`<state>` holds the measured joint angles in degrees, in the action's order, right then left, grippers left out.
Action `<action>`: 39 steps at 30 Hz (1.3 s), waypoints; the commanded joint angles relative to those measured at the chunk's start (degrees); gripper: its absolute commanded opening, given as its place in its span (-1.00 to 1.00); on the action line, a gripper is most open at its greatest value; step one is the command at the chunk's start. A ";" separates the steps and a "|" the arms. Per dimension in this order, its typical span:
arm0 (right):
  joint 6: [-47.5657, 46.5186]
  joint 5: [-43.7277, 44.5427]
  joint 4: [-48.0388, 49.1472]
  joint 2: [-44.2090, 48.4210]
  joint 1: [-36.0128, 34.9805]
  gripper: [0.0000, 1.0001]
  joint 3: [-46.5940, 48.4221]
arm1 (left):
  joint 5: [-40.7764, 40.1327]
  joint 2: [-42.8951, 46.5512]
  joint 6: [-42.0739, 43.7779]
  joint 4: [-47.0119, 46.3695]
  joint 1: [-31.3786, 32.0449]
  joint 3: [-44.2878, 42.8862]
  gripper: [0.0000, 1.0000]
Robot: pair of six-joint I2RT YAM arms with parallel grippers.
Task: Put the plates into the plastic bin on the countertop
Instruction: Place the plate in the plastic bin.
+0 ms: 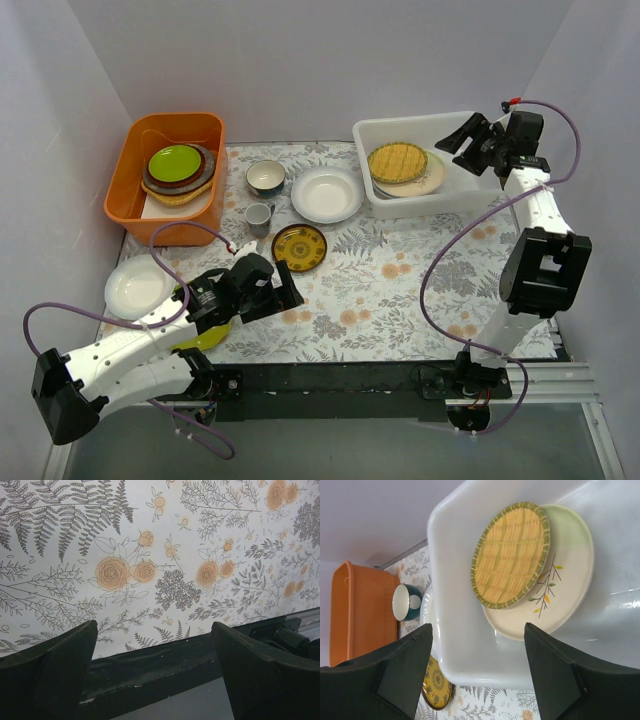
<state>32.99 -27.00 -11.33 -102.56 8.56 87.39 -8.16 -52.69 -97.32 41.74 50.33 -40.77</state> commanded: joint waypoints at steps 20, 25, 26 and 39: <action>-0.21 -3.14 2.54 30.22 -13.03 0.62 -23.40 | -0.54 2.50 -0.50 0.98 -0.32 -0.71 0.97; 0.05 -1.04 2.90 34.09 -18.92 0.62 -29.46 | -0.54 2.33 -0.50 1.07 -0.40 -0.71 0.96; 0.14 -0.60 2.81 34.53 -20.67 0.62 -30.26 | -0.71 2.24 -0.42 1.33 -0.40 -0.88 0.97; 1.82 6.69 5.88 40.86 -28.07 0.61 -42.66 | -0.36 1.09 -0.24 1.07 -0.32 -0.54 0.96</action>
<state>34.72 -24.10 -8.75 -64.31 -19.49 44.86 -8.32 -52.05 -97.76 42.44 50.33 -40.99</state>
